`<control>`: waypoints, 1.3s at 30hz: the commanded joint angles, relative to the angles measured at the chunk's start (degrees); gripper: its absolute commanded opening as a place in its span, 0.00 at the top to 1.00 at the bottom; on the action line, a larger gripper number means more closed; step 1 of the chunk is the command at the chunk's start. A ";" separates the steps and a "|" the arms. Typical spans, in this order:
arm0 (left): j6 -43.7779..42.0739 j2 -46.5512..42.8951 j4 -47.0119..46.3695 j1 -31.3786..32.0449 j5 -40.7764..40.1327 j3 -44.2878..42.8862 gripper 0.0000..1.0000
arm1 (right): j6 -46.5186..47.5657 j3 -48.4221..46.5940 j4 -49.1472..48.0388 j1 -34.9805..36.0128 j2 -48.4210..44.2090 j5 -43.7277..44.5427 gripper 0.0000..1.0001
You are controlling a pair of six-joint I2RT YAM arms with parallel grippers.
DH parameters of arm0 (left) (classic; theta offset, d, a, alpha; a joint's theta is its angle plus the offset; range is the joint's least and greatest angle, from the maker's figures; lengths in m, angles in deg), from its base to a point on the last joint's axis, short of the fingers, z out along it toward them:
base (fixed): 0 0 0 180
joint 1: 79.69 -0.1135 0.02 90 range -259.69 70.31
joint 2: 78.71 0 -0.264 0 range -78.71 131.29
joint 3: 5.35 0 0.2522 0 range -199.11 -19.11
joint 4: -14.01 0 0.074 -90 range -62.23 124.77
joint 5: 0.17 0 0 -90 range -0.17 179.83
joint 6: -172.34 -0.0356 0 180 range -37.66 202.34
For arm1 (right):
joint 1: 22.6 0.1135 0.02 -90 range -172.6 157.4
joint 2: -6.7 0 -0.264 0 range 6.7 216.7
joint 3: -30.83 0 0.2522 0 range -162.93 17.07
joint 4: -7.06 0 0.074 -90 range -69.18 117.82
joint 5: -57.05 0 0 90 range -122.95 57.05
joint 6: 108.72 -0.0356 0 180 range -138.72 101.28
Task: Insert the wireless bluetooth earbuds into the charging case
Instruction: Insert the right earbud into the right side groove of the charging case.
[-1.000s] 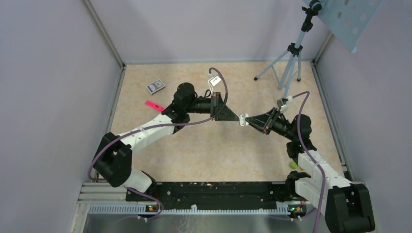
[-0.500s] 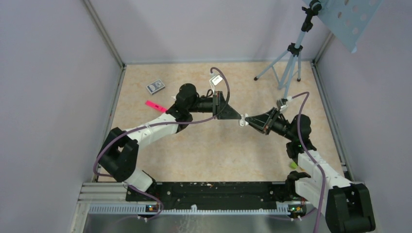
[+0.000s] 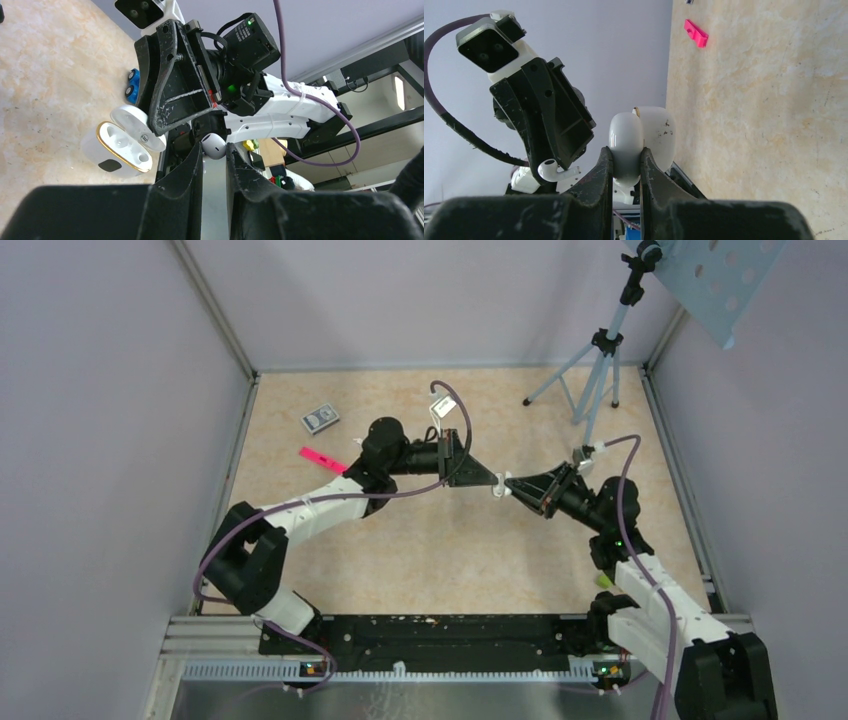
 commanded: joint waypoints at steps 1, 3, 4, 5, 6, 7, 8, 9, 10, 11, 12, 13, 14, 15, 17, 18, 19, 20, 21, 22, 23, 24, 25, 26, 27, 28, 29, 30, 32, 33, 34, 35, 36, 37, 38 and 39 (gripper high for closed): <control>2.00 0.83 -6.73 0.57 -0.53 1.70 0.91 | 0.33 -3.17 2.11 0.80 -1.95 2.63 1.00; 2.42 1.32 -7.90 0.70 -0.72 2.33 0.90 | 0.42 -3.29 2.35 0.85 -2.14 2.94 1.00; 2.79 1.82 -8.66 0.76 -0.68 2.43 0.90 | 0.32 -3.30 2.12 0.91 -2.01 2.92 1.00; 3.50 2.31 -9.74 0.85 -0.52 2.62 0.90 | 0.22 -3.30 1.87 1.07 -1.91 2.84 1.00; 4.21 2.64 -11.16 0.83 -0.32 2.86 0.90 | 0.21 -3.32 1.68 1.15 -1.70 2.76 1.00; 4.66 2.99 -12.07 0.88 -0.34 3.01 0.91 | 0.21 -3.31 1.62 1.18 -1.64 2.71 1.00; 4.76 3.19 -12.39 0.96 -0.41 2.99 0.91 | 0.08 -3.32 1.44 1.32 -1.62 2.71 1.00; 4.70 3.44 -12.56 1.09 -0.42 2.95 0.91 | -0.23 -3.19 1.12 1.42 -1.68 2.75 1.00; 4.80 3.72 -12.74 1.12 -0.44 2.99 0.91 | -0.57 -2.99 0.63 1.46 -1.75 2.77 1.00; 5.09 3.93 -13.29 1.20 -0.47 3.07 0.91 | -1.19 -2.74 0.08 1.43 -1.79 2.79 1.00; 5.39 4.11 -13.85 1.24 -0.38 3.16 0.91 | -1.82 -2.37 -0.75 1.48 -1.79 2.75 1.00; 5.59 4.28 -14.27 1.25 -0.44 3.22 0.91 | -2.23 -2.07 -1.43 1.53 -1.79 2.71 1.00; 5.65 4.38 -14.44 1.25 -0.57 3.35 0.91 | -2.39 -2.00 -1.59 1.47 -1.89 2.71 1.00; 5.59 4.41 -14.62 1.25 -0.67 3.38 0.91 | -2.47 -1.81 -1.58 1.53 -2.00 2.76 1.00; 5.56 4.49 -14.83 1.25 -0.93 3.54 0.91 | -2.67 -1.70 -1.67 1.55 -2.22 2.64 1.00; 5.57 4.50 -15.02 1.29 -1.17 3.67 0.91 | -2.77 -1.64 -1.76 1.56 -2.31 2.50 1.00; 5.65 4.62 -15.29 1.25 -1.24 3.79 0.91 | -2.78 -1.71 -1.81 1.56 -2.26 2.31 1.00; 5.70 4.72 -15.57 1.25 -1.32 3.94 0.91 | -2.85 -1.60 -1.82 1.60 -2.31 2.13 1.00; 5.74 4.83 -15.95 1.25 -1.42 4.18 0.91 | -3.05 -1.44 -2.17 1.56 -2.30 1.95 1.00; 5.70 4.85 -16.22 1.25 -1.54 4.37 0.91 | -3.27 -1.19 -2.60 1.56 -2.27 1.84 1.00; 5.60 4.84 -16.31 1.25 -1.71 4.47 0.91 | -3.45 -0.93 -2.96 1.61 -2.40 1.82 1.00; 5.37 4.97 -16.34 1.27 -1.87 4.52 0.91 | -3.74 -0.67 -3.21 1.61 -2.55 1.87 1.00; 5.31 5.10 -16.32 1.25 -1.80 4.44 0.91 | -4.01 -0.40 -3.51 1.62 -2.81 2.05 1.00; 5.31 5.18 -16.38 1.25 -1.85 4.44 0.91 | -4.30 -0.20 -3.85 1.63 -2.99 2.25 1.00; 5.35 5.31 -16.45 1.25 -1.87 4.52 0.91 | -4.54 -0.22 -4.03 1.62 -3.09 2.26 1.00; 5.39 5.43 -16.59 1.29 -1.92 4.53 0.91 | -4.63 -0.18 -4.06 1.60 -3.19 2.19 1.00; 5.39 5.58 -16.73 1.31 -1.88 4.48 0.91 | -4.63 -0.22 -4.13 1.63 -3.21 2.12 1.00; 5.28 5.63 -16.76 1.26 -1.87 4.52 0.91 | -4.67 -0.29 -4.14 1.61 -3.28 2.05 1.00; 4.78 5.56 -16.48 1.25 -2.17 4.51 0.91 | -4.80 -0.29 -4.29 1.57 -3.21 1.96 1.00; 4.59 5.51 -16.22 1.27 -2.34 4.41 0.91 | -4.88 -0.35 -4.38 1.63 -3.27 1.92 1.00; 4.41 5.55 -16.01 1.25 -2.43 4.43 0.91 | -4.89 -0.32 -4.42 1.61 -3.28 1.94 1.00; 4.35 5.56 -15.91 1.25 -2.54 4.44 0.91 | -4.85 -0.33 -4.46 1.65 -3.28 1.85 1.00; 4.34 5.55 -15.88 1.25 -2.66 4.42 0.91 | -4.87 -0.31 -4.49 1.70 -3.27 1.83 1.00; 4.34 5.55 -15.98 1.27 -2.66 4.36 0.91 | -4.90 -0.28 -4.57 1.69 -3.24 1.83 1.00; 4.32 5.63 -16.01 1.25 -2.66 4.26 0.91 | -4.88 -0.19 -4.65 1.70 -3.26 1.76 1.00; 4.26 5.62 -16.07 1.25 -2.66 4.26 0.91 | -4.87 -0.22 -4.62 1.67 -3.30 1.74 1.00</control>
